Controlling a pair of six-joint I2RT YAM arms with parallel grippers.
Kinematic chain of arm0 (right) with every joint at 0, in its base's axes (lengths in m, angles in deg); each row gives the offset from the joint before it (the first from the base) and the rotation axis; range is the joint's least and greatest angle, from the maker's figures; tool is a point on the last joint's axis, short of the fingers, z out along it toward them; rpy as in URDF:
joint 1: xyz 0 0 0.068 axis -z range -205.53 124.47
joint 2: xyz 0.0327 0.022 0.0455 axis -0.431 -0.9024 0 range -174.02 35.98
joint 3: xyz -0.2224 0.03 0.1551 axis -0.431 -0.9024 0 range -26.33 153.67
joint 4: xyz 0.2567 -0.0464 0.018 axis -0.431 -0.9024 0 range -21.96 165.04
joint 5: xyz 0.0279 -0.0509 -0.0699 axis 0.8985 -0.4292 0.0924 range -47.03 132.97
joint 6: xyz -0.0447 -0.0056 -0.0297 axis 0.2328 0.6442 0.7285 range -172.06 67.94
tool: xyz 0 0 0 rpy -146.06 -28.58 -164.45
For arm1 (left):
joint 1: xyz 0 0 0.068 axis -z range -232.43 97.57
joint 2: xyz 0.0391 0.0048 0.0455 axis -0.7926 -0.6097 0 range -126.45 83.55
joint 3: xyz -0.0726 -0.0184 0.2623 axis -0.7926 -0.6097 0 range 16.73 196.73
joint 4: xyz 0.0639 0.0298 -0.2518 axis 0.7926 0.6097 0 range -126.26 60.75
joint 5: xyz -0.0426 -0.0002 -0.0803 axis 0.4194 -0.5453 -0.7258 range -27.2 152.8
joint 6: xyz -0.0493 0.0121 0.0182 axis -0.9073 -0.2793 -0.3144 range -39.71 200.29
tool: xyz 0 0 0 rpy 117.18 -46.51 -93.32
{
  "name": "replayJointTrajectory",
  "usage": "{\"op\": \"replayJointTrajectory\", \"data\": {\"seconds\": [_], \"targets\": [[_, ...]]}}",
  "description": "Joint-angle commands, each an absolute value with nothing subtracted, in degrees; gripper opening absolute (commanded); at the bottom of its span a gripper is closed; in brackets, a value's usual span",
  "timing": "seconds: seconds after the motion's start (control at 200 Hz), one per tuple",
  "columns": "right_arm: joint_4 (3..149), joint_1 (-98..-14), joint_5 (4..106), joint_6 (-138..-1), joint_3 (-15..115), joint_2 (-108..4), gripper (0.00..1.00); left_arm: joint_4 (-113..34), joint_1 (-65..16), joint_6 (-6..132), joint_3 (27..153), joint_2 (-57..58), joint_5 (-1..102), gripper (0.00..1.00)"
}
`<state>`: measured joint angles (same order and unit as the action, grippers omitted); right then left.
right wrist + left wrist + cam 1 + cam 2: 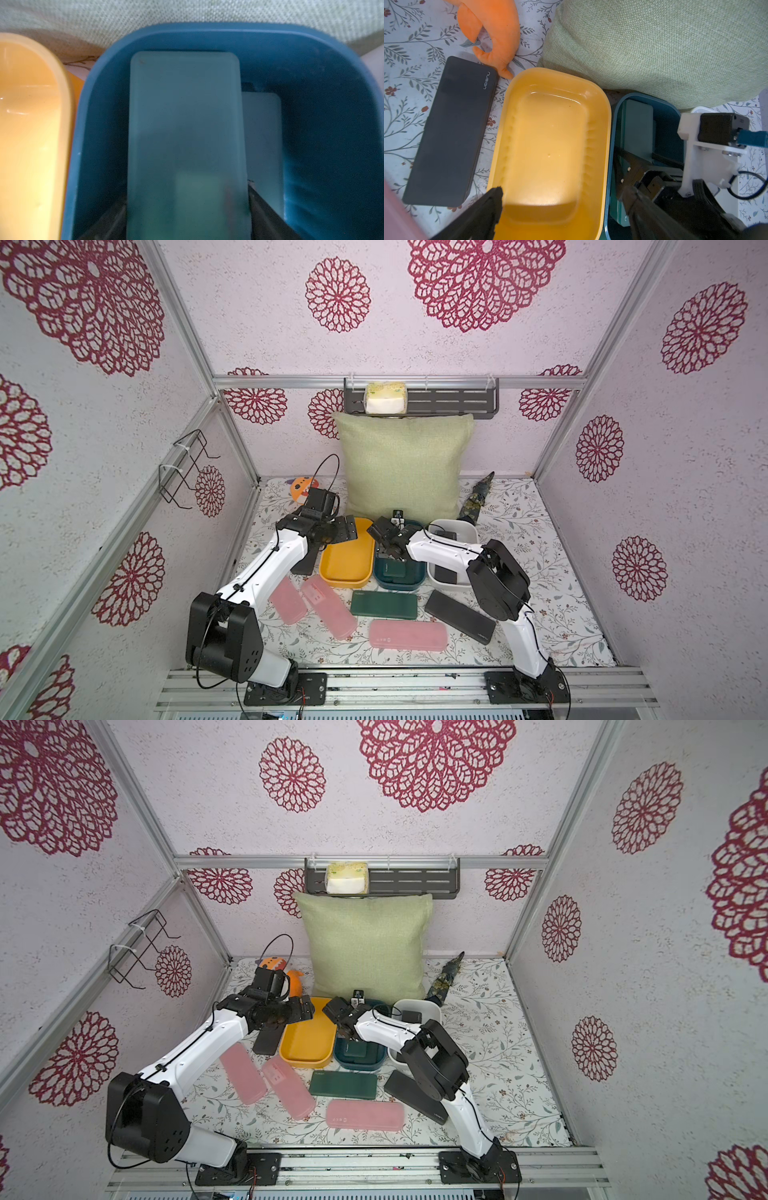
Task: Place the pencil cases by color into the storage box
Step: Place the pencil case at the storage box.
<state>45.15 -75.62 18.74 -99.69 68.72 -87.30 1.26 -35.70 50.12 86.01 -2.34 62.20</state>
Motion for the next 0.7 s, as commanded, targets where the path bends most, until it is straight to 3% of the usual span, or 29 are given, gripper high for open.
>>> {"op": "replayJointTrajectory", "data": {"seconds": [0.0, 0.32, 0.695], "targets": [[44.2, -75.9, 19.9, -99.4, 69.4, -89.0, 0.75, 0.4, -36.3, 50.6, 87.3, -3.3, 62.0, 0.97], [43.8, -75.8, 19.9, -98.6, 70.6, -88.8, 0.86, 1.3, -36.3, 50.5, 87.6, -2.8, 63.1, 0.97], [43.7, -75.9, 19.6, -97.7, 70.0, -86.3, 0.87, 2.6, -36.3, 50.3, 88.3, -2.6, 64.8, 0.97]]}}
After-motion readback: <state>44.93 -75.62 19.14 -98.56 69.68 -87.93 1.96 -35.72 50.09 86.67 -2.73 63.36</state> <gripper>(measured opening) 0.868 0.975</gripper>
